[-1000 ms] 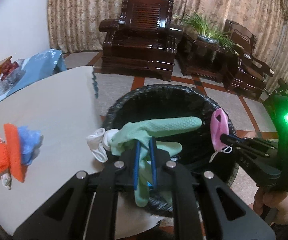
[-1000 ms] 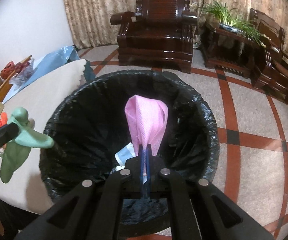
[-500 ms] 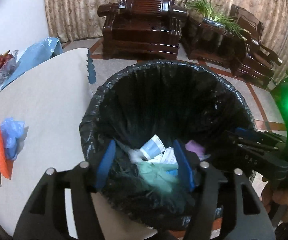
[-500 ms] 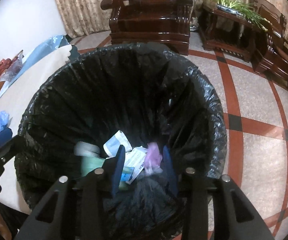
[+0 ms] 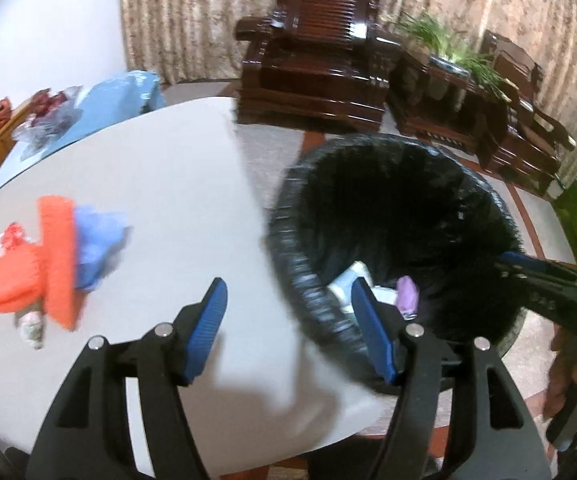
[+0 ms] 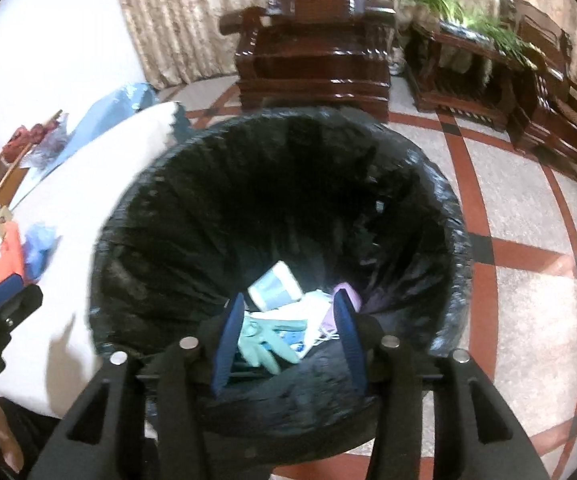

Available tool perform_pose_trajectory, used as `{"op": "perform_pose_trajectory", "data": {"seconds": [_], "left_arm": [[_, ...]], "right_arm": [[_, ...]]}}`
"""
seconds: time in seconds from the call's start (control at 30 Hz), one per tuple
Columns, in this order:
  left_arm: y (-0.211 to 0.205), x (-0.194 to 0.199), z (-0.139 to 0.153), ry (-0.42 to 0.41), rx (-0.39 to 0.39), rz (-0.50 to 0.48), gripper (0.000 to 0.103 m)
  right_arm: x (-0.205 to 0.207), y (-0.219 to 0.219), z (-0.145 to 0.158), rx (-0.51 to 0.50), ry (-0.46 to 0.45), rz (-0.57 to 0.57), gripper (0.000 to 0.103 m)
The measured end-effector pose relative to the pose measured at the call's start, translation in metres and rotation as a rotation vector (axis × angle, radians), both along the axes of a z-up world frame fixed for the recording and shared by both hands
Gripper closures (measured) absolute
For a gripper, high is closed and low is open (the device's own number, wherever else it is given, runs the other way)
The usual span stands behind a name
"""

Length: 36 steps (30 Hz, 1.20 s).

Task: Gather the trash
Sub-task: 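Move both open grippers back over the table toward the orange foam nets, then grasp the long orange foam net with the right gripper while the left grasps the square one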

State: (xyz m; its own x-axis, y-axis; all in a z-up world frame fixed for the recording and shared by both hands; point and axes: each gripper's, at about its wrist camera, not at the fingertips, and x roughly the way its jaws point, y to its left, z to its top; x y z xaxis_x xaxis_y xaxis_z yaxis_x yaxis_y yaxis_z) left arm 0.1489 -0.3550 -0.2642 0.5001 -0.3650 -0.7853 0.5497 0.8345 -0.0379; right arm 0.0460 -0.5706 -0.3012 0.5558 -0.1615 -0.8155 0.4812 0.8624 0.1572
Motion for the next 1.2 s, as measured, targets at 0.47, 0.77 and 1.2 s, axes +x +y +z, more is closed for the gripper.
{"op": "perform_pose_trajectory", "data": {"seconds": [0.47,0.77,1.2], "left_arm": [[0.179,0.037,0.024,-0.077,0.007,0.233,0.032],[0.278,0.067,0.025,-0.084,0.012,0.376,0.032],[0.312,0.092,0.005,-0.063,-0.001,0.391,0.032]], "right_arm": [[0.052,0.165,0.030,-0.025,-0.083,0.226,0.042],[0.099,0.246,0.031,-0.017,-0.093,0.329,0.042],[0.174,0.312,0.014,-0.007,-0.103,0.375,0.043]]}}
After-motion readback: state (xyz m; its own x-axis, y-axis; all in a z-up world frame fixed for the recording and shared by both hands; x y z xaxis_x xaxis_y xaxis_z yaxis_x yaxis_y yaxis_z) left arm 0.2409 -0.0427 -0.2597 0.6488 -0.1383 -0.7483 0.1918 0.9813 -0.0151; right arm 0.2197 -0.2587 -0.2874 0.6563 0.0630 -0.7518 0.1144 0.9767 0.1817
